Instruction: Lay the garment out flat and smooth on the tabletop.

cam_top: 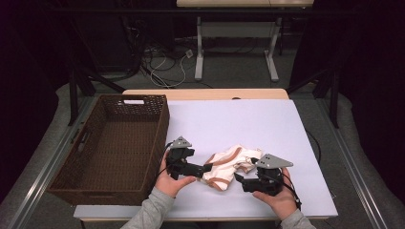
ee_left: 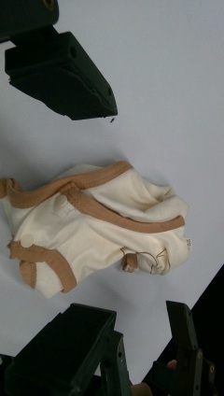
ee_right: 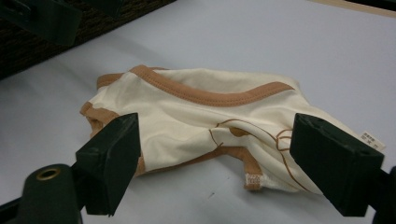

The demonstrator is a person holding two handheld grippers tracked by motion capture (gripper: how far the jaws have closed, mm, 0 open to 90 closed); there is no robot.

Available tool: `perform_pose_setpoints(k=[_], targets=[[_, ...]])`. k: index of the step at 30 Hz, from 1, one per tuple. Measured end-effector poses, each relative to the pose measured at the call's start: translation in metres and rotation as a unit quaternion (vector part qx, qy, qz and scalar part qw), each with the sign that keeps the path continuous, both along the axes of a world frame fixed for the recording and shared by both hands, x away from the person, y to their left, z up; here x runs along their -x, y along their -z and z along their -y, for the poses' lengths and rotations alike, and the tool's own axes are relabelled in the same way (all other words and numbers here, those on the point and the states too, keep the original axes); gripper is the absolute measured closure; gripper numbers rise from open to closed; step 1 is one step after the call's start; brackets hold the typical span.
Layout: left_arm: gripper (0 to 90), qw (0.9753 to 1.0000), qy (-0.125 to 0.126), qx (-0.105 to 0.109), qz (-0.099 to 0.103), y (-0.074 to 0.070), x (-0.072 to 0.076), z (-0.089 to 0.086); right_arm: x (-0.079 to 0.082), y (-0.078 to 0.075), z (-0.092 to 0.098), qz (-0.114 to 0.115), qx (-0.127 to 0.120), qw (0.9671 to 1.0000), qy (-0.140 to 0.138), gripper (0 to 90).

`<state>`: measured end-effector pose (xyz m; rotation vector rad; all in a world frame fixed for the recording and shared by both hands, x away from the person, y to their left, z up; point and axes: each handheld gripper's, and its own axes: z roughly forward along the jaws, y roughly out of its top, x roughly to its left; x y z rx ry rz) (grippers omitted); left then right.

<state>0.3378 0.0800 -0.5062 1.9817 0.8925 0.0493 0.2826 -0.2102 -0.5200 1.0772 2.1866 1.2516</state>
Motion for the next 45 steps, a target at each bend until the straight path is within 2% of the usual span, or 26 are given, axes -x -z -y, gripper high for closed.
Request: perform_pose_setpoints(k=[2, 4, 7, 8, 11, 13, 14, 16, 20, 23, 25, 28, 34, 39, 43, 45], targets=[[4.3, 0.9998, -0.001, -0.013, 0.014, -0.001, 0.002, 0.001, -0.001, 0.000, -0.002, 0.001, -0.005, 1.0000, -0.001, 20.0], [8.3, 0.9996, 0.001, -0.013, 0.023, -0.002, 0.004, 0.002, 0.000, 0.001, -0.004, 0.000, -0.013, 0.9999, -0.003, 24.8], [11.8, 0.9999, 0.000, -0.003, 0.015, -0.004, 0.007, 0.002, 0.003, 0.001, -0.008, 0.003, -0.011, 0.9998, -0.019, 34.0], [12.6, 0.9997, 0.003, -0.010, 0.023, -0.004, 0.007, 0.001, 0.003, 0.001, -0.009, 0.008, -0.014, 0.9996, -0.024, 35.9], [14.2, 0.9998, 0.002, -0.004, 0.021, -0.005, 0.008, 0.002, 0.007, -0.001, -0.013, 0.019, -0.023, 0.9990, -0.033, 41.0], [15.1, 0.9996, 0.000, -0.012, 0.027, -0.005, 0.010, 0.002, 0.009, -0.002, -0.016, 0.014, -0.022, 0.9989, -0.037, 42.0], [15.2, 0.9993, -0.001, -0.015, 0.034, -0.006, 0.010, 0.002, 0.010, -0.001, -0.019, 0.020, -0.022, 0.9987, -0.041, 42.9], [15.8, 0.9993, -0.008, -0.014, 0.034, -0.006, 0.010, 0.002, 0.011, 0.000, -0.024, 0.022, -0.015, 0.9987, -0.043, 43.3], [21.6, 0.9992, -0.022, -0.016, 0.030, -0.006, 0.009, -0.001, 0.009, 0.001, -0.035, 0.011, -0.003, 0.9975, -0.069, 43.9], [22.3, 0.9991, -0.030, -0.013, 0.027, -0.008, 0.010, -0.003, 0.010, 0.004, -0.044, 0.004, 0.010, 0.9974, -0.072, 44.6], [22.3, 0.9987, -0.035, -0.015, 0.036, -0.009, 0.011, -0.005, 0.011, 0.005, -0.052, 0.006, 0.018, 0.9967, -0.079, 45.3], [22.3, 0.9985, -0.047, -0.011, 0.027, -0.009, 0.011, -0.007, 0.010, 0.009, -0.062, 0.004, 0.030, 0.9962, -0.082, 48.3], [22.3, 0.9981, -0.054, -0.005, 0.028, -0.008, 0.010, -0.009, 0.008, 0.016, -0.079, -0.001, 0.041, 0.9949, -0.093, 49.4], [22.4, 0.9976, -0.058, -0.013, 0.034, -0.008, 0.010, -0.010, 0.004, 0.019, -0.090, -0.004, 0.044, 0.9933, -0.107, 49.8], [22.4, 0.9975, -0.063, -0.011, 0.028, -0.007, 0.010, -0.010, 0.004, 0.022, -0.099, -0.010, 0.051, 0.9923, -0.113, 49.6], [22.4, 0.9975, -0.064, -0.010, 0.027, -0.007, 0.010, -0.011, 0.003, 0.024, -0.102, -0.008, 0.061, 0.9919, -0.111, 52.4]])
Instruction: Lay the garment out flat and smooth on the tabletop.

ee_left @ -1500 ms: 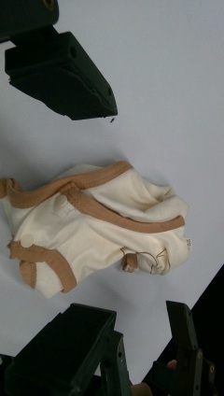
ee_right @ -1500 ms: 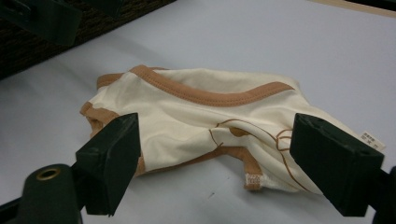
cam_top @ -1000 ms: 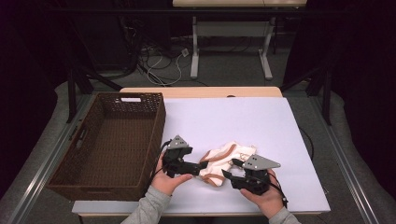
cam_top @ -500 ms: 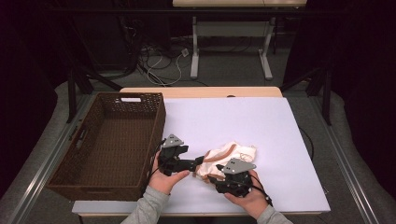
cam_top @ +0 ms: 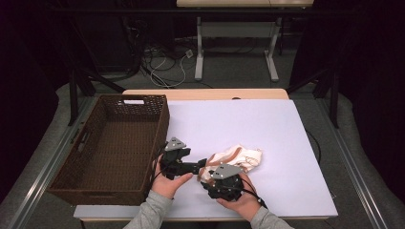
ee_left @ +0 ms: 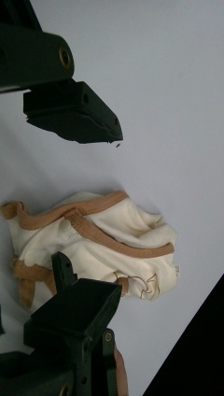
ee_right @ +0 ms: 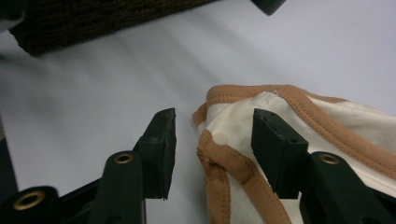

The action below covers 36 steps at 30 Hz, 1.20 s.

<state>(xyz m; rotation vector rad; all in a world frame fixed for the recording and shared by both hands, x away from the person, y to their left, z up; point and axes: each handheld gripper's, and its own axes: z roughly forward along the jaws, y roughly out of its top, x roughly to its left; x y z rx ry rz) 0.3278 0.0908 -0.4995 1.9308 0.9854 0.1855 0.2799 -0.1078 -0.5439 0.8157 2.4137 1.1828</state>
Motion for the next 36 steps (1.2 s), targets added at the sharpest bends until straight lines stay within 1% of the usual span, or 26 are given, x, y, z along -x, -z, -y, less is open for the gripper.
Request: perform_pose_setpoints(k=[2, 3, 5, 8, 9, 10, 11, 13, 15, 17, 19, 20, 21, 26, 27, 29, 30, 31, 32, 33, 36], targets=[[22.4, 1.0000, 0.001, -0.005, 0.001, 0.000, 0.000, -0.001, -0.001, 0.002, -0.001, -0.002, 0.010, 0.9999, 0.004, 57.3], [22.5, 1.0000, -0.001, -0.003, 0.001, 0.001, 0.000, 0.000, -0.001, 0.003, -0.001, 0.002, 0.013, 0.9999, 0.010, 60.3], [22.4, 1.0000, -0.002, -0.004, 0.002, 0.001, -0.001, -0.001, -0.001, 0.003, 0.001, -0.002, 0.015, 0.9998, 0.014, 65.1], [22.4, 1.0000, -0.002, -0.006, 0.003, 0.001, -0.001, -0.001, -0.001, 0.003, 0.003, -0.006, 0.005, 0.9998, 0.017, 75.2], [22.5, 1.0000, -0.001, -0.006, 0.003, 0.001, -0.001, 0.000, -0.001, 0.002, 0.005, -0.007, 0.007, 0.9998, 0.016, 78.9], [23.0, 1.0000, -0.001, -0.006, 0.003, 0.001, -0.001, 0.000, -0.001, 0.002, 0.006, -0.008, 0.004, 0.9998, 0.016, 80.7], [23.1, 1.0000, -0.001, -0.007, 0.004, 0.001, 0.000, 0.000, -0.001, 0.001, 0.007, -0.013, 0.005, 0.9998, 0.016, 83.3], [23.1, 0.9999, -0.001, -0.009, 0.005, 0.001, 0.000, 0.000, -0.002, 0.000, 0.010, -0.010, -0.003, 0.9997, 0.020, 86.5], [23.1, 0.9999, -0.002, -0.009, 0.005, 0.001, 0.000, 0.000, -0.003, -0.002, 0.014, -0.018, -0.014, 0.9994, 0.024, 87.4], [23.1, 0.9999, -0.003, -0.009, 0.007, 0.002, 0.000, 0.000, -0.004, -0.004, 0.018, -0.021, -0.024, 0.9991, 0.028, 87.7], [23.1, 0.9998, 0.000, -0.015, 0.013, 0.001, 0.000, -0.001, -0.006, -0.006, 0.023, -0.029, -0.034, 0.9985, 0.032, 87.9], [23.1, 0.9998, 0.000, -0.015, 0.013, 0.001, 0.000, -0.001, -0.007, -0.007, 0.024, -0.030, -0.039, 0.9983, 0.033, 87.9], [23.1, 0.9998, 0.000, -0.015, 0.013, 0.001, 0.000, -0.001, -0.008, -0.009, 0.026, -0.031, -0.038, 0.9982, 0.035, 88.0], [23.1, 0.9998, 0.000, -0.014, 0.011, 0.002, 0.000, 0.001, -0.010, -0.016, 0.037, -0.028, -0.058, 0.9967, 0.050, 88.0], [23.1, 0.9998, 0.000, -0.014, 0.010, 0.002, 0.000, 0.001, -0.012, -0.019, 0.041, -0.025, -0.067, 0.9961, 0.052, 88.0], [23.1, 0.9999, 0.003, -0.013, 0.008, 0.002, 0.001, 0.002, -0.014, -0.023, 0.048, -0.025, -0.077, 0.9948, 0.062, 88.1], [23.2, 0.9998, 0.005, -0.016, 0.012, 0.002, 0.000, 0.002, -0.015, -0.025, 0.052, -0.023, -0.086, 0.9937, 0.068, 88.1], [23.5, 0.9998, 0.005, -0.015, 0.009, 0.002, 0.001, 0.003, -0.015, -0.028, 0.056, -0.027, -0.092, 0.9926, 0.074, 88.1], [23.9, 0.9999, 0.006, -0.013, 0.009, 0.003, 0.001, 0.003, -0.017, -0.029, 0.060, -0.024, -0.100, 0.9918, 0.076, 88.1], [23.9, 0.9998, 0.008, -0.016, 0.010, 0.003, 0.001, 0.004, -0.018, -0.031, 0.064, -0.025, -0.107, 0.9905, 0.083, 88.1], [24.5, 0.9997, 0.011, -0.021, 0.009, 0.004, 0.001, 0.005, -0.020, -0.035, 0.075, -0.026, -0.121, 0.9880, 0.093, 88.1]])
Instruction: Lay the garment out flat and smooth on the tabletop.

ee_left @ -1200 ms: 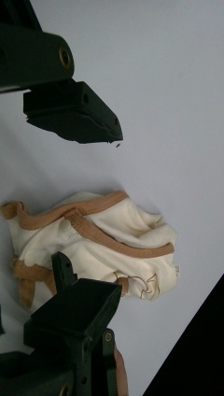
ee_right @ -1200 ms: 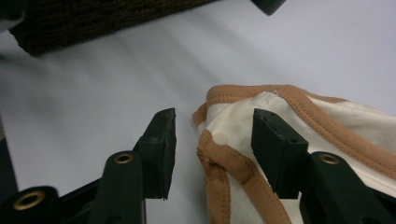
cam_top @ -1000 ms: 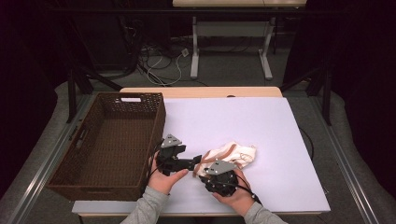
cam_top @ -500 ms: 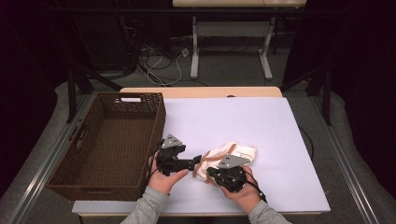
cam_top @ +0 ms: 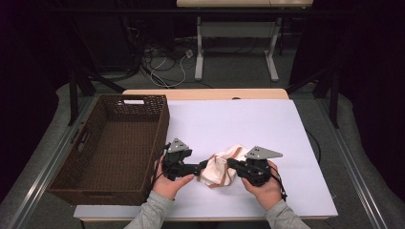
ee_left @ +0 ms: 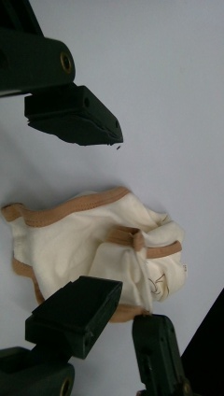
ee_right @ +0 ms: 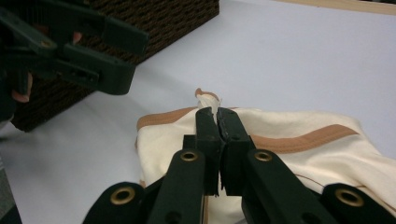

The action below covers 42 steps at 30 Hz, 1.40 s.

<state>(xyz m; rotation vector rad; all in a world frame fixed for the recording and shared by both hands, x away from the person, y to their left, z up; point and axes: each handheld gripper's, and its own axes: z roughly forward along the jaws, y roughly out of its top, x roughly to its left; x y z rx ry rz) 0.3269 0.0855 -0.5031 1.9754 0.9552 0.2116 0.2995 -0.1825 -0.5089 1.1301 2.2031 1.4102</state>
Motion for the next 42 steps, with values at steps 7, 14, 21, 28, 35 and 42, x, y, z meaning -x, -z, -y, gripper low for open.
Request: perform_pose_setpoints(k=[7, 14, 21, 28, 35, 42], targets=[[29.4, 1.0000, 0.005, -0.004, -0.001, 0.002, 0.002, 0.003, 0.011, -0.009, 0.013, 0.004, -0.011, 0.9999, 0.008, 88.2], [33.8, 0.9997, 0.019, -0.018, 0.002, 0.004, 0.005, 0.010, 0.028, -0.013, 0.025, 0.009, -0.011, 0.9998, 0.014, 88.2], [33.8, 0.9982, 0.055, -0.023, -0.012, 0.006, 0.016, 0.030, 0.025, -0.005, 0.031, -0.013, -0.038, 0.9990, 0.022, 88.2], [33.8, 0.9953, 0.087, -0.036, -0.024, 0.014, 0.026, 0.049, 0.018, -0.001, 0.027, -0.028, -0.054, 0.9980, 0.017, 88.2], [33.8, 0.9940, 0.097, -0.035, -0.038, 0.021, 0.031, 0.059, 0.013, 0.003, 0.016, -0.034, -0.049, 0.9982, 0.003, 88.2], [32.9, 0.9928, 0.108, -0.030, -0.044, 0.025, 0.034, 0.066, 0.015, 0.002, 0.009, -0.035, -0.045, 0.9983, -0.009, 88.1]])
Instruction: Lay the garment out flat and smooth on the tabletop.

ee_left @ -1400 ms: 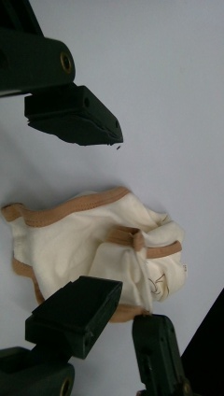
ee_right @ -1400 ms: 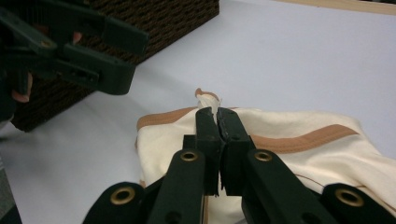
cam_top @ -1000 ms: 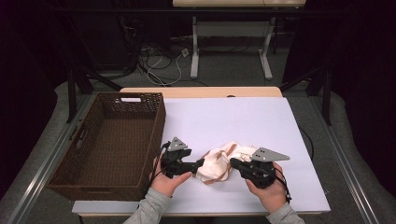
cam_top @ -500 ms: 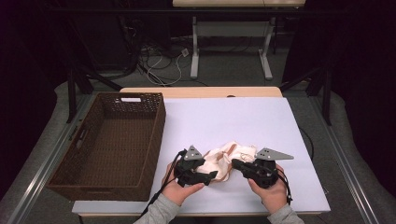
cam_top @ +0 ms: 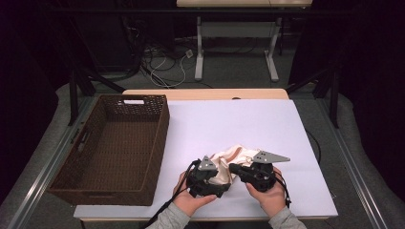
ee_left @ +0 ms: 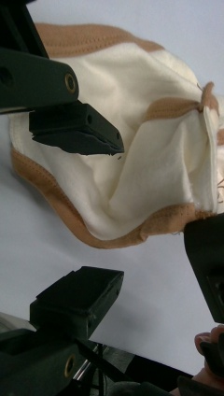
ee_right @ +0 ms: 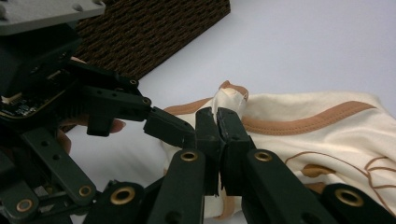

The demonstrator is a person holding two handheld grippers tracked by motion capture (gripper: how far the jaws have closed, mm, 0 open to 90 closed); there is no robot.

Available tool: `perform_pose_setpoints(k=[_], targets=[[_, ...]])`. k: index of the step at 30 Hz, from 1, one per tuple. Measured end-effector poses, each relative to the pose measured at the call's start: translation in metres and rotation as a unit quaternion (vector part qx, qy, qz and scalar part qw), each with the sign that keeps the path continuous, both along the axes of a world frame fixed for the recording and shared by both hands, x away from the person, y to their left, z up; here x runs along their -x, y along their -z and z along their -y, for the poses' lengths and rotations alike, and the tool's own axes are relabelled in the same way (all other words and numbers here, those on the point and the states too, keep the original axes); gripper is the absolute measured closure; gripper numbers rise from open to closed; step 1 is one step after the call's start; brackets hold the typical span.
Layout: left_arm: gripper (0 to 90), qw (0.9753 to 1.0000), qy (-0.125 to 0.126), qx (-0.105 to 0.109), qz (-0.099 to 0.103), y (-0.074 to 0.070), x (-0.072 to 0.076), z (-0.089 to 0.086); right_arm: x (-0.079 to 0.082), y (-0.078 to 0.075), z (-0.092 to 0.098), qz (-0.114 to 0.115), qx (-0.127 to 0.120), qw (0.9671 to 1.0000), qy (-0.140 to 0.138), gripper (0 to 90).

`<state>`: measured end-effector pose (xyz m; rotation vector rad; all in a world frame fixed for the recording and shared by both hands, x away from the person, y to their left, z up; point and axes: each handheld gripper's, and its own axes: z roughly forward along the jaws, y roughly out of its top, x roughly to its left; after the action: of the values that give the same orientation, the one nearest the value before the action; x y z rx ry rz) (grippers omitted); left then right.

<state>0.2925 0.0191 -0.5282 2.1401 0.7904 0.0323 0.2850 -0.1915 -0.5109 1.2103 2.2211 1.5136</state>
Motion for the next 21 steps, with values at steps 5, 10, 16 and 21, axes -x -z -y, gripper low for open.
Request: perform_pose_setpoints(k=[5, 10, 16, 21], targets=[[32.7, 1.0000, 0.004, 0.001, -0.009, 0.005, 0.000, 0.006, 0.001, 0.001, -0.005, 0.008, -0.001, 0.9999, -0.007, 87.6], [32.8, 0.9998, -0.004, 0.007, -0.019, 0.008, 0.000, 0.005, 0.002, -0.002, -0.002, 0.017, -0.002, 0.9998, 0.006, 72.9], [32.5, 0.9993, -0.013, 0.016, -0.029, 0.008, -0.002, 0.003, -0.001, -0.003, 0.010, 0.022, -0.010, 0.9993, 0.029, 68.7], [31.9, 0.9976, -0.038, 0.033, -0.048, 0.009, -0.007, -0.004, -0.004, -0.003, 0.021, 0.028, -0.009, 0.9984, 0.048, 67.2]])
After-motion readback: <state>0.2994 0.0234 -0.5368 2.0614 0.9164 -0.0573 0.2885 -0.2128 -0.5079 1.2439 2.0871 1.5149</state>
